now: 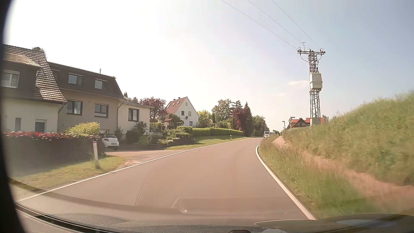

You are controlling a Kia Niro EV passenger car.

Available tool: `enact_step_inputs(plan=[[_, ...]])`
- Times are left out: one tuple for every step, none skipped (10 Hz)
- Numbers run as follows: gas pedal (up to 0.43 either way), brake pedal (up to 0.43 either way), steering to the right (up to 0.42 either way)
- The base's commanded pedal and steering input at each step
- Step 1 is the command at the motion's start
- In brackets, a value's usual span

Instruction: Follow the waypoints while adhering to traffic rules and regulations

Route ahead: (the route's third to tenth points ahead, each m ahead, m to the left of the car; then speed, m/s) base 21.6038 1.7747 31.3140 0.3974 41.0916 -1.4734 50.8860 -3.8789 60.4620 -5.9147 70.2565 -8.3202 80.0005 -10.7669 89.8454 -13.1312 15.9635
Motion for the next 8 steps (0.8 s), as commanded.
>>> enact_step_inputs(plan=[[0.209, 0.000, 0.022], [0.209, 0.000, 0.022], [0.209, 0.000, 0.022], [0.209, 0.000, 0.023], [0.209, 0.000, 0.025], [0.220, 0.000, 0.028], [0.220, 0.000, 0.028], [0.220, 0.000, 0.028]])
